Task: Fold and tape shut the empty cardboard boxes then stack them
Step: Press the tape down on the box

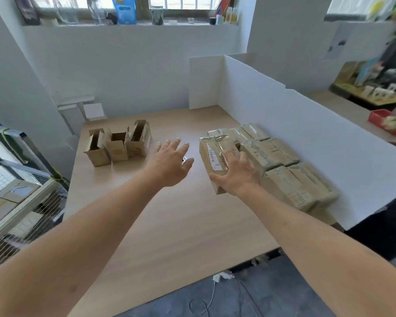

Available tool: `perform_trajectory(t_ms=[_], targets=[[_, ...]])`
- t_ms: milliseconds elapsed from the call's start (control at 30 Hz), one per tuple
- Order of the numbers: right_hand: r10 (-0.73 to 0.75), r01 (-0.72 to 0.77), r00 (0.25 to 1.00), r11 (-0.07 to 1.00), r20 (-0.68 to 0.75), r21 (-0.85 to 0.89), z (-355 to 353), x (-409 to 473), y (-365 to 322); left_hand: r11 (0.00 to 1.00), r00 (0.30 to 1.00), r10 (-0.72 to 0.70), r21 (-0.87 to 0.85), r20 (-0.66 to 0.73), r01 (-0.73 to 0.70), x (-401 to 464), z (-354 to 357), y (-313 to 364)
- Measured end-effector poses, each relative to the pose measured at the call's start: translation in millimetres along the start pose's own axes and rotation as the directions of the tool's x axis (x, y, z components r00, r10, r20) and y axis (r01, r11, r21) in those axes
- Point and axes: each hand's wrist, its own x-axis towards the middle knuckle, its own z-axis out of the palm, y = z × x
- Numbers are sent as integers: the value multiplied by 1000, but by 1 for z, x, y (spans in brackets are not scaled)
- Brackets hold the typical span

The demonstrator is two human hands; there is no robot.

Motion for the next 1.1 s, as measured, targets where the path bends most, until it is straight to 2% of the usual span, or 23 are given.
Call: perform_trajectory(t_ms=[200,433,867,1100], targets=[[1,-1,998,1000,61,-2,-12,40,80,999,998,-44,-22,33,44,48,24,70],[-5,4,990,1000,138,7,0,81,130,997,993,-71,-29,96,74,101,57,104],[102,-92,952,995,290,-48,80,186,153,993,968,-34,-98,248,59,211,150,95],[92,-74,944,995,317,-68,137,226,158,982,950,-68,-149,304,118,244,201,84]])
